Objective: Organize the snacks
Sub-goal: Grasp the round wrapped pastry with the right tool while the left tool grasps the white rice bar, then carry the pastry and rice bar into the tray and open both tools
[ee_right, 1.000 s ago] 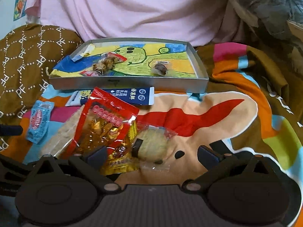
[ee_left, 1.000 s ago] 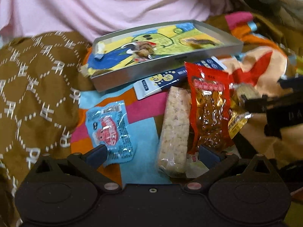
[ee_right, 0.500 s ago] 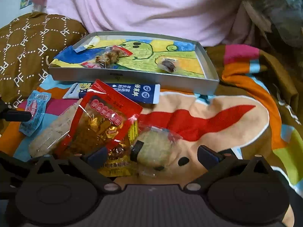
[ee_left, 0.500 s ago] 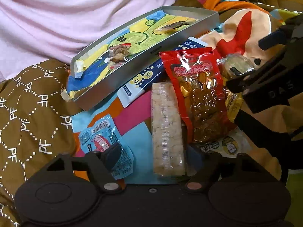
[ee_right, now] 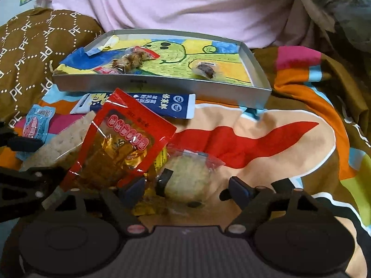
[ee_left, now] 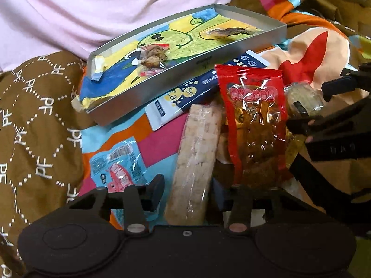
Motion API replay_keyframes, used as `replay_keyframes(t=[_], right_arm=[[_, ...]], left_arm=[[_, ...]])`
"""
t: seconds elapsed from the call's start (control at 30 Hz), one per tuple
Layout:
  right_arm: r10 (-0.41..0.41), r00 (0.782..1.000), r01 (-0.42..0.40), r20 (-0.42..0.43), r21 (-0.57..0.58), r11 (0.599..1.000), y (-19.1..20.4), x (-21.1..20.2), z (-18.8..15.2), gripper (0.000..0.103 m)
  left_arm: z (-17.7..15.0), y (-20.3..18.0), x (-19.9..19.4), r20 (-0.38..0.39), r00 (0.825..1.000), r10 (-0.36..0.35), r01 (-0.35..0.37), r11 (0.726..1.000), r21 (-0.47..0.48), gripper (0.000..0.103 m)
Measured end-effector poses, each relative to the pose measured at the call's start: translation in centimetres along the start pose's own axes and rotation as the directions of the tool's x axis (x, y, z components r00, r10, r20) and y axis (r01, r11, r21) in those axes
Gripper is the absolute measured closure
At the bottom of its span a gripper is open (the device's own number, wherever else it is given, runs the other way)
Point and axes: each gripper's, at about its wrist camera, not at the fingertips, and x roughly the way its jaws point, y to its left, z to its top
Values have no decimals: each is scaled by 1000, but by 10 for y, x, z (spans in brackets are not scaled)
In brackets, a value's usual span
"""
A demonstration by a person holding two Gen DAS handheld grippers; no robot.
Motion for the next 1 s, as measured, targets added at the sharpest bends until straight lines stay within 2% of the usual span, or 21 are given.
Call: replay_keyframes(t=[0.23, 0.37, 0.47, 0.67, 0.83, 1.0], right_arm=[[-4, 1000, 4, -17, -16, 1000, 6, 10, 2, 20], [10, 999, -10, -32, 15, 1000, 2, 17, 3, 35], [13, 999, -13, -33, 13, 1000, 4, 17, 2, 38], [7, 1000, -7, -29, 10, 1000, 4, 15, 2, 47], [1, 1000, -2, -25, -27, 1000, 7, 11, -1, 49], [-39, 997, 43, 61, -75, 996, 14, -4, 0, 49]], left_arm=[[12, -5, 18, -43, 999, 5, -4, 1000, 16, 58], [15, -4, 23, -54, 999, -3, 3, 1000, -7, 62], [16, -3, 22, -51, 999, -13, 11, 1000, -23, 65], [15, 4, 15, -60, 997, -53, 45, 991, -128, 68], [17, 11, 1, -50, 997, -61, 49, 979, -200, 68], [22, 15, -20, -1, 999, -41, 40, 975, -220, 68]])
